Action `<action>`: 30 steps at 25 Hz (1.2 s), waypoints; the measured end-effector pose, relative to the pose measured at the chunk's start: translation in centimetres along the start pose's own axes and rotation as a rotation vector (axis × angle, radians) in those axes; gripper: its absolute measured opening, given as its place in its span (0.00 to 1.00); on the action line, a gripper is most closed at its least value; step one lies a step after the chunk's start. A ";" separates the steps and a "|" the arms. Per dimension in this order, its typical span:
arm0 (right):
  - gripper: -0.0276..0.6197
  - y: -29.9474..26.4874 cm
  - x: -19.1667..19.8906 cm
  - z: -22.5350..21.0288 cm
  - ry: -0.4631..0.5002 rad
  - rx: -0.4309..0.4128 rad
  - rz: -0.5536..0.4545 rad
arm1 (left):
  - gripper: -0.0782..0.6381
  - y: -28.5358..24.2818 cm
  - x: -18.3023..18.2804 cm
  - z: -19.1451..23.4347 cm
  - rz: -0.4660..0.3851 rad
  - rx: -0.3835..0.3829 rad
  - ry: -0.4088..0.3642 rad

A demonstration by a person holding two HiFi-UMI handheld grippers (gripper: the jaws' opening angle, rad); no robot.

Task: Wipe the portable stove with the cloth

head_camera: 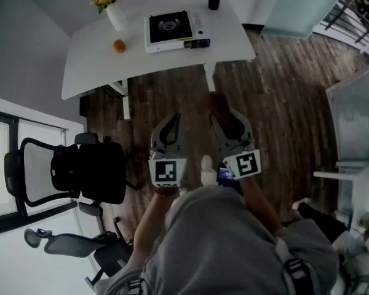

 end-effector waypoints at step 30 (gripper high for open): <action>0.29 -17.5 8.1 -13.9 -0.079 -0.209 0.155 | 0.17 -21.8 2.8 7.0 0.056 -0.008 0.017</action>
Point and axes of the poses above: the fingertips, and each gripper's own axes: y backward along the fingers, z to its left, x out of its underside, the point moved 9 cm from there along y, backward along the fingers, and after that the axes turned 4 degrees about y, right-handed, at the moved point
